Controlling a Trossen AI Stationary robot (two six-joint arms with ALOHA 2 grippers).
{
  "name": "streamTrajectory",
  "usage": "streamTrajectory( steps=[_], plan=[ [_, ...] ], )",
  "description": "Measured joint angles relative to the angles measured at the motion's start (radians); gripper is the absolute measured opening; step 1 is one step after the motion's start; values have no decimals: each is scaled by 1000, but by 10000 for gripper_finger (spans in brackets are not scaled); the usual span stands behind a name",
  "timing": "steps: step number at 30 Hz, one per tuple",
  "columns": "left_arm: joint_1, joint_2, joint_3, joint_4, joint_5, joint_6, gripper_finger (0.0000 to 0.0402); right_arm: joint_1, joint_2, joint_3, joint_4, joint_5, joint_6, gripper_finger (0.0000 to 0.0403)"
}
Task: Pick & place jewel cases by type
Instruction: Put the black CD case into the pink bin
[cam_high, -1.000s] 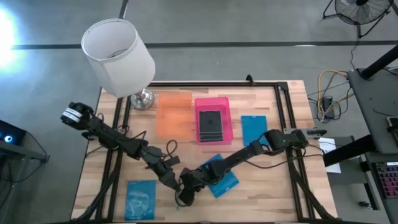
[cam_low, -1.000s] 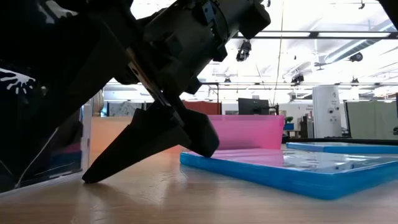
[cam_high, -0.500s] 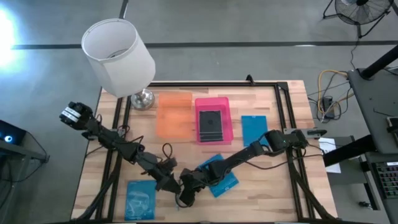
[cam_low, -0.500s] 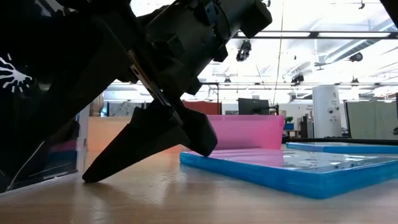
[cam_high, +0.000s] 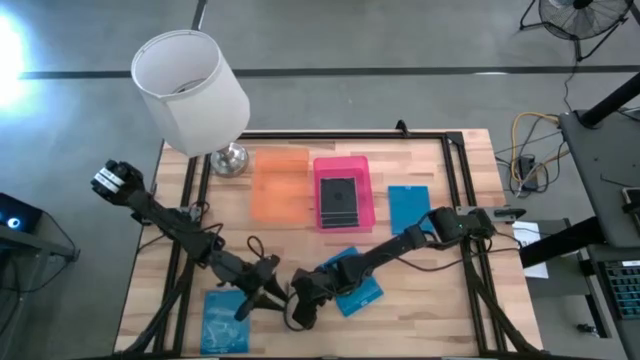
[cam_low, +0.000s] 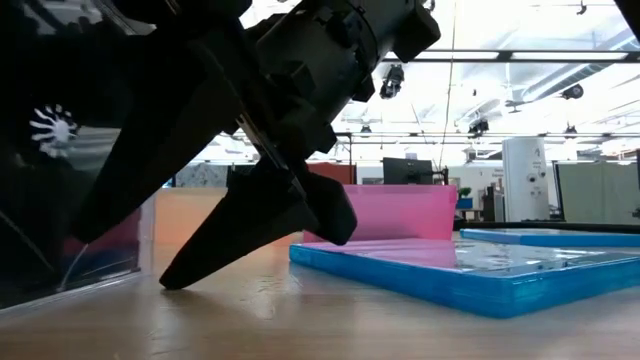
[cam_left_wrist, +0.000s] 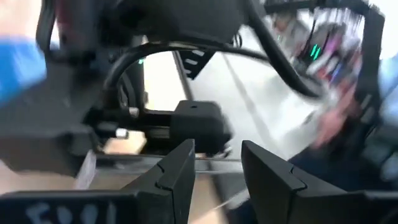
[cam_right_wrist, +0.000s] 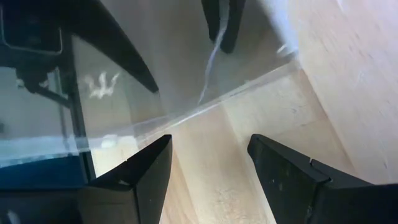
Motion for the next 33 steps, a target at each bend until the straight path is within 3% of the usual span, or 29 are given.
streamTrajectory(
  steps=[7, 11, 20, 33],
  plan=[
    [-1, 1, -2, -25, -14, 570, 120, 0, -2, 2, -13, -21, 27, 219],
    [-1, 1, -8, -32, -75, 770, 120, 0, -2, 2, -13, -24, 31, 219],
    [-5, -35, -7, -59, -163, 867, 120, -4, -3, 0, -20, -51, 61, 219],
    [-3, -195, -7, -360, -192, 849, 120, -30, -3, 0, 0, -110, 95, 219]
  ],
)
